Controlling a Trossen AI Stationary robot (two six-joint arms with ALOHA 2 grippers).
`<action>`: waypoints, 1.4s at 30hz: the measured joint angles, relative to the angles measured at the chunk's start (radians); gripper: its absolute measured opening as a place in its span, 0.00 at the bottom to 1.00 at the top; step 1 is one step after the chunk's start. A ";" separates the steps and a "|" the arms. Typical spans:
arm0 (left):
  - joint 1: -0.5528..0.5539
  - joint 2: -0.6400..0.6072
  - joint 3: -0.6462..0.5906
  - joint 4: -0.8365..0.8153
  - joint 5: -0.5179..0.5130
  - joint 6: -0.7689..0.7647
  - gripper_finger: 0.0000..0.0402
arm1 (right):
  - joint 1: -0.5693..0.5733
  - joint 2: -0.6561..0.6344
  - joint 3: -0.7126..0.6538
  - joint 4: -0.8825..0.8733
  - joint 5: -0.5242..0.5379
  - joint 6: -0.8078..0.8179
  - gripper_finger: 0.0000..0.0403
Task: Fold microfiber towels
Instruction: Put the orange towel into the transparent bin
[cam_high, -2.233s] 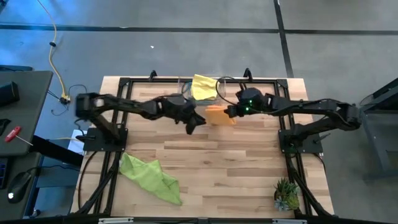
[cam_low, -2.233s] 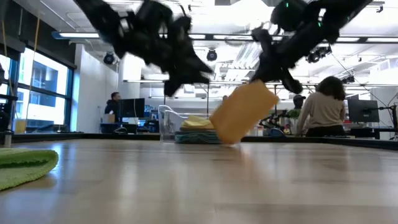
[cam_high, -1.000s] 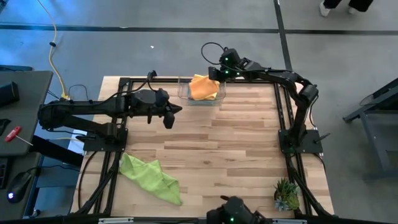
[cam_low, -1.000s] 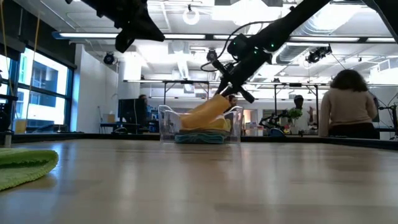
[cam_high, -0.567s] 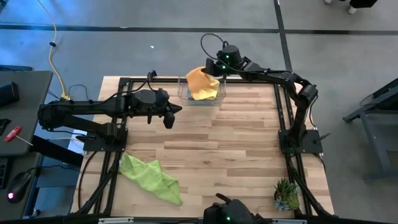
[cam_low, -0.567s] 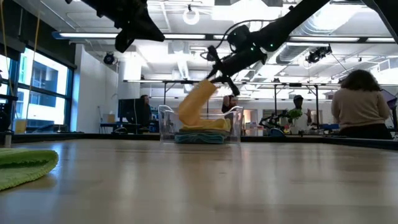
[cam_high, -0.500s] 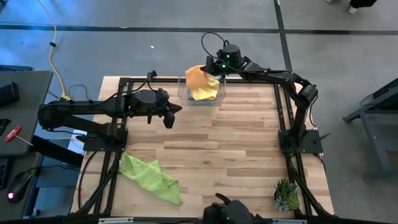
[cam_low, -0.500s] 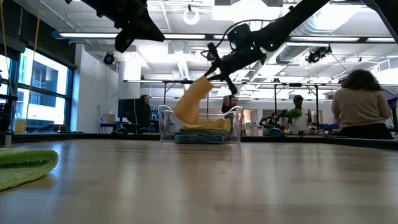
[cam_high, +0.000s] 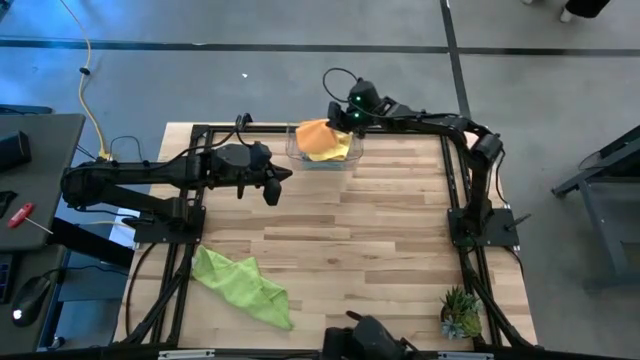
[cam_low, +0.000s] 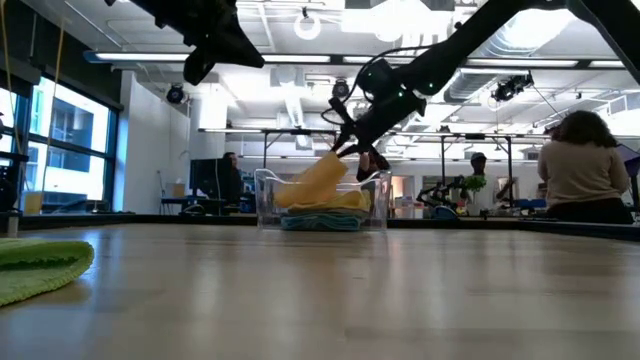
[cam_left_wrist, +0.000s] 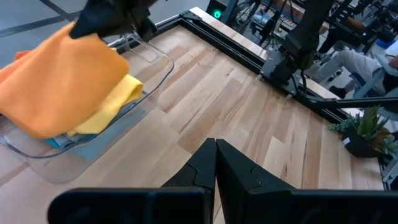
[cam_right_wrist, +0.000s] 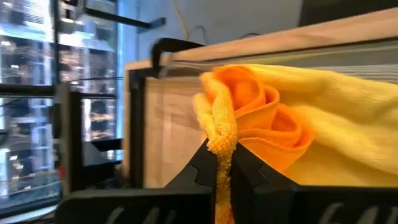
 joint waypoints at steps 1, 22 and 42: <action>0.000 0.000 0.000 -0.001 0.000 -0.002 0.00 | -0.002 0.002 0.000 -0.020 0.010 -0.015 0.00; 0.000 0.000 0.000 -0.001 -0.026 -0.002 0.00 | -0.038 -0.046 0.080 -0.217 0.050 -0.135 0.00; 0.000 0.000 0.000 -0.001 -0.046 -0.002 0.00 | -0.048 -0.046 0.088 -0.519 0.266 -0.392 0.02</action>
